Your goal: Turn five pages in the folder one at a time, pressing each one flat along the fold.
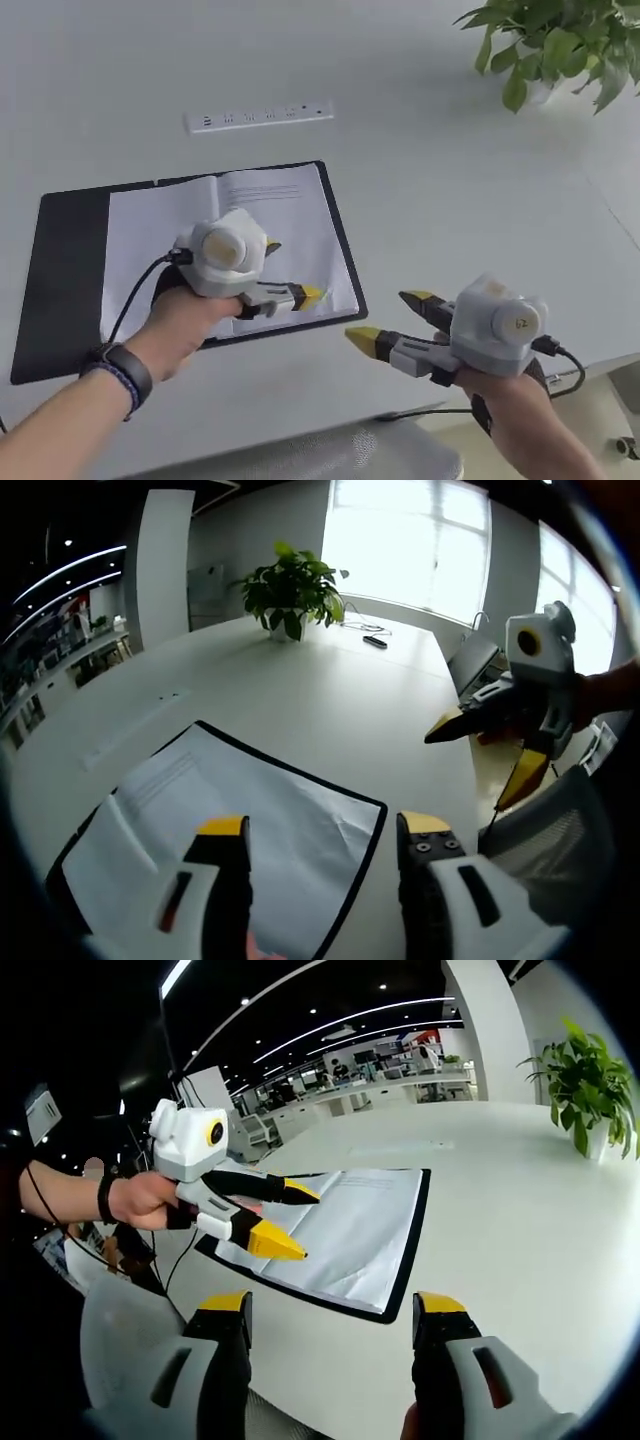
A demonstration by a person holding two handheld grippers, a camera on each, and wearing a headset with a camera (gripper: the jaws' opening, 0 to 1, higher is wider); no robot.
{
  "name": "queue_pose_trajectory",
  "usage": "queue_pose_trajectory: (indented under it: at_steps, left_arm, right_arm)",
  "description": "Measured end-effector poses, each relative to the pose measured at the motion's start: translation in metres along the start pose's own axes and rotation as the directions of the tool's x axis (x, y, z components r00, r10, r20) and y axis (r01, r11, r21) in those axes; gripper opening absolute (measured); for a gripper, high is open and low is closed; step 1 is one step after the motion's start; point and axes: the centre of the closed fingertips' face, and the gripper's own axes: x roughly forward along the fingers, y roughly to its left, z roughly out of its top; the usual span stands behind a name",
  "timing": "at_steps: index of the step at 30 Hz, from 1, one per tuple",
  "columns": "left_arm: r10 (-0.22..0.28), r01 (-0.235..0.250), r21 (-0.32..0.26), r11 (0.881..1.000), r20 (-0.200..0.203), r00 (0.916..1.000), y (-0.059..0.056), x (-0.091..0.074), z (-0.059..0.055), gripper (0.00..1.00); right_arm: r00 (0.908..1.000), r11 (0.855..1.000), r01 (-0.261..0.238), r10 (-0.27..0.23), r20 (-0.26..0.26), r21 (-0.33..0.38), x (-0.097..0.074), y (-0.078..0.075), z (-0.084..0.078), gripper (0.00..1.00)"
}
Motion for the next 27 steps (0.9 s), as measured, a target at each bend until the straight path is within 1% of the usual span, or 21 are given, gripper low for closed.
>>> queue_pose_trajectory:
  at_steps: [2,4,6,7,9,12,14,16,19,20,21,23,27]
  left_arm:
    - [0.003,-0.003,-0.005,1.0,-0.013,0.9999,-0.003,0.008,-0.002,0.58]
    - [0.015,-0.015,-0.005,1.0,-0.02,0.9997,-0.001,0.019,-0.005,0.57]
    - [0.035,-0.035,0.008,0.999,-0.052,0.9981,0.002,0.027,-0.012,0.55]
    - [0.032,-0.032,0.002,0.999,-0.053,0.9981,0.0,0.033,-0.013,0.56]
    - [0.039,-0.041,-0.017,0.999,-0.067,0.9969,0.0,0.04,-0.017,0.56]
    - [0.047,-0.05,-0.029,0.998,-0.084,0.9953,-0.003,0.051,-0.022,0.57]
    - [0.048,-0.051,-0.032,0.998,-0.09,0.9947,-0.006,0.057,-0.025,0.57]
    - [0.062,-0.066,-0.028,0.997,-0.105,0.9925,-0.005,0.063,-0.029,0.58]
    - [0.091,-0.093,-0.015,0.996,-0.117,0.9889,-0.002,0.065,-0.033,0.58]
    - [0.098,-0.099,-0.004,0.995,-0.129,0.9868,-0.001,0.067,-0.036,0.58]
    - [0.116,-0.114,0.026,0.993,-0.142,0.983,0.001,0.067,-0.04,0.59]
    - [0.123,-0.121,0.029,0.992,-0.134,0.9833,-0.001,0.068,-0.04,0.59]
    - [0.134,-0.131,0.032,0.991,-0.128,0.9826,0.001,0.068,-0.04,0.59]
  right_arm:
    - [1.0,1.0,-0.007,0.007,-0.005,-0.002,0.001,0.0,-0.001,0.64]
    - [0.9999,1.0,-0.011,0.011,-0.01,-0.003,0.001,-0.001,-0.002,0.64]
    - [0.9999,1.0,-0.014,0.014,-0.008,0.005,0.001,-0.003,-0.003,0.64]
    - [0.9999,1.0,-0.015,0.015,-0.007,0.012,0.001,-0.005,-0.003,0.64]
    - [0.9998,1.0,-0.015,0.015,-0.01,0.011,0.002,-0.007,-0.004,0.63]
    - [0.9998,1.0,-0.016,0.016,-0.013,0.011,0.001,-0.01,-0.004,0.63]
    - [0.9998,1.0,-0.018,0.018,-0.012,0.014,0.0,-0.01,-0.003,0.63]
    - [0.9997,1.0,-0.019,0.019,-0.014,0.014,0.0,-0.011,-0.004,0.63]
    - [0.9996,1.0,-0.022,0.022,-0.018,0.016,-0.001,-0.013,-0.006,0.63]
    - [0.9996,1.0,-0.021,0.021,-0.02,0.017,-0.001,-0.013,-0.006,0.63]
    - [0.9995,1.0,-0.021,0.021,-0.022,0.018,-0.001,-0.013,-0.006,0.63]
    - [0.9995,0.999,-0.024,0.024,-0.021,0.022,-0.001,-0.014,-0.006,0.63]
    - [0.9991,0.999,-0.031,0.031,-0.028,0.019,0.002,-0.014,-0.007,0.62]
